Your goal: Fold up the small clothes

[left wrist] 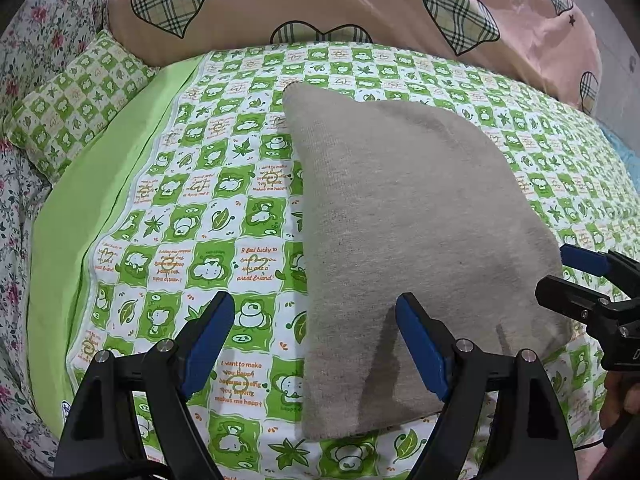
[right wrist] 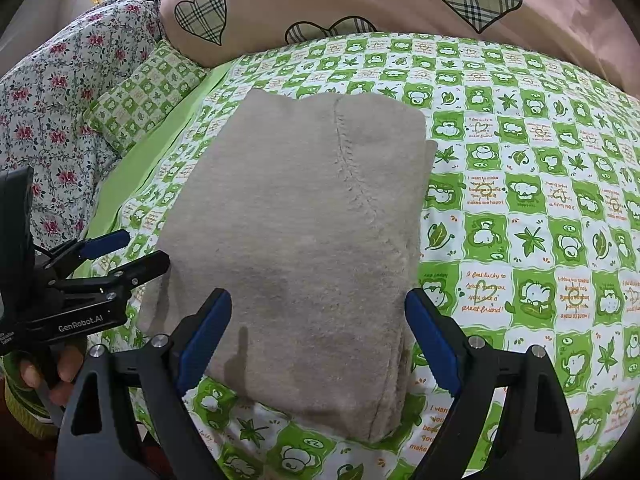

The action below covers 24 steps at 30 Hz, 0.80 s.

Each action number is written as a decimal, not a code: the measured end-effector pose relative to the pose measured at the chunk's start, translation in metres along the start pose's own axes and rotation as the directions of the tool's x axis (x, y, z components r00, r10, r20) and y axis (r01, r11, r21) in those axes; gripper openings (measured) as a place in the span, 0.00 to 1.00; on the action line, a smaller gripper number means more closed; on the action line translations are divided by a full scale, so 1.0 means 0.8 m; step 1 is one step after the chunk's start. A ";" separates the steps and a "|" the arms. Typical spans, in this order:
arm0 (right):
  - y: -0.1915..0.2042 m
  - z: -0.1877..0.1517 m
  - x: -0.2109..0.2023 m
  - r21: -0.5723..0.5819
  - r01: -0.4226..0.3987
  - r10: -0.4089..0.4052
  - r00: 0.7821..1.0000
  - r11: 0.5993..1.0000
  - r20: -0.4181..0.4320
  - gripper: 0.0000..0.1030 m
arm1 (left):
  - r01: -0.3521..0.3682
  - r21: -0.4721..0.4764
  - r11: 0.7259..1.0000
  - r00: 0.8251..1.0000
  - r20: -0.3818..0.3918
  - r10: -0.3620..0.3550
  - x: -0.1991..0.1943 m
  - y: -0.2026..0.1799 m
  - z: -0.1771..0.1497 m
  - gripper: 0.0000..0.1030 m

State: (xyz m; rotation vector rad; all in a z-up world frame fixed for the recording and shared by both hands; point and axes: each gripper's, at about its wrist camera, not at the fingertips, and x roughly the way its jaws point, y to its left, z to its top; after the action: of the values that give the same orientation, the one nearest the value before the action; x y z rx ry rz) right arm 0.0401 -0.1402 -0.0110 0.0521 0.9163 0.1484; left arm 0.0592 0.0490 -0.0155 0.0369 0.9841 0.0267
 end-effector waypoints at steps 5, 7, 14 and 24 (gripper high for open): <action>0.002 -0.001 -0.004 0.005 0.000 0.000 1.000 1.000 0.005 0.86 | -0.003 0.000 1.000 1.000 0.001 0.003 -0.002 0.001 0.000 0.81; 0.003 -0.001 -0.006 0.005 -0.001 0.001 1.000 1.000 0.008 0.86 | -0.004 -0.002 1.000 1.000 0.001 0.004 -0.003 0.001 -0.001 0.81; 0.009 -0.006 -0.007 0.006 0.002 -0.002 1.000 1.000 0.006 0.87 | 0.000 -0.006 1.000 1.000 0.003 0.000 -0.008 -0.002 -0.002 0.81; 0.011 -0.006 -0.005 0.007 0.000 0.000 1.000 1.000 0.006 0.88 | 0.008 -0.003 1.000 1.000 0.006 -0.008 -0.010 -0.004 -0.002 0.81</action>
State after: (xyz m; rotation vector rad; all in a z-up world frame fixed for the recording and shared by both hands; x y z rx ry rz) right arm 0.0327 -0.1319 -0.0095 0.0587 0.9110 0.1451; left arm 0.0537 0.0455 -0.0098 0.0306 0.9783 0.0203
